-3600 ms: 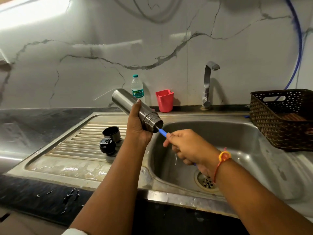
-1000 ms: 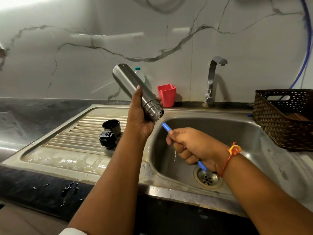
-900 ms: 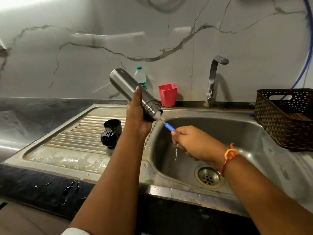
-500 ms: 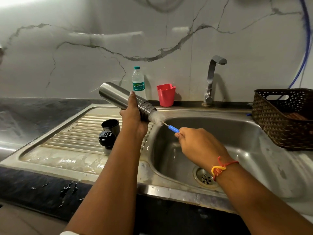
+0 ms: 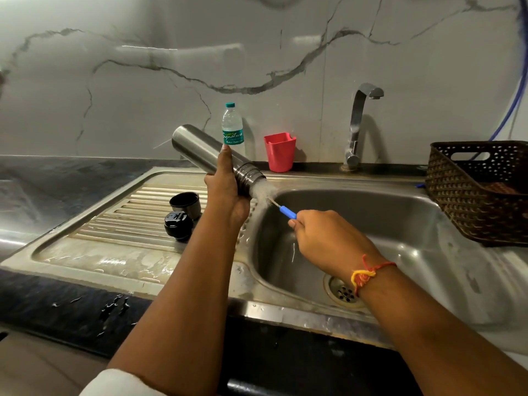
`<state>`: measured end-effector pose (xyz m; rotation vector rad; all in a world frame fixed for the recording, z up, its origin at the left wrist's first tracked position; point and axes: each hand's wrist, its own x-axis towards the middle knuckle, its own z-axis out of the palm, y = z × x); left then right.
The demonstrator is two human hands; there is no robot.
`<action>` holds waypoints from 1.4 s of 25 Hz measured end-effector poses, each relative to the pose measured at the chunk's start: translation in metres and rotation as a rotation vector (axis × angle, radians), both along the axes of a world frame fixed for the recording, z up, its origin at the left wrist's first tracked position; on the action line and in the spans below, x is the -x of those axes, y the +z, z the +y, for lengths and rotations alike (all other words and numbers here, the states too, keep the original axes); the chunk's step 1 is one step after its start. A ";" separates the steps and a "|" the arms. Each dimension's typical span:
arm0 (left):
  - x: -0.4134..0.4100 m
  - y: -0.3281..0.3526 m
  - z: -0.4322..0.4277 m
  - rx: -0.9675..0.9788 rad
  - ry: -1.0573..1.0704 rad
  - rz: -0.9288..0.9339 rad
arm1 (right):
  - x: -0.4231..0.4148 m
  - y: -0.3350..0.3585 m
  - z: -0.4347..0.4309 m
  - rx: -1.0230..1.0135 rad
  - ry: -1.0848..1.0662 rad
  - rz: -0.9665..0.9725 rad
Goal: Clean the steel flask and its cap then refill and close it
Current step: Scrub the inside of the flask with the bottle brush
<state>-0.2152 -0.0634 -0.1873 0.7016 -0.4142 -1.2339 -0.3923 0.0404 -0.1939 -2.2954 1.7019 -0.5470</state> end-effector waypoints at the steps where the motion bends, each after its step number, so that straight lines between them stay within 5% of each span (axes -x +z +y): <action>1: 0.004 -0.001 0.002 -0.001 -0.041 -0.004 | -0.003 0.000 -0.002 -0.009 -0.001 -0.025; 6: 0.003 0.005 0.008 0.048 -0.088 0.022 | 0.000 0.008 0.002 -0.100 0.064 -0.208; 12: 0.022 0.004 0.024 0.111 -0.243 -0.002 | -0.003 0.016 0.009 -0.734 0.152 -0.981; 21: 0.024 0.005 0.029 0.172 -0.282 0.046 | 0.002 0.016 0.004 -1.279 0.368 -1.466; 27: 0.019 0.013 0.035 0.187 -0.278 0.064 | 0.013 0.017 0.006 -1.252 0.342 -1.364; 31: 0.025 0.006 0.030 0.190 -0.294 -0.041 | -0.001 0.018 0.003 -1.047 0.233 -1.291; 35: 0.016 0.008 0.025 0.178 -0.232 -0.022 | 0.002 0.017 0.003 -0.445 0.113 -0.653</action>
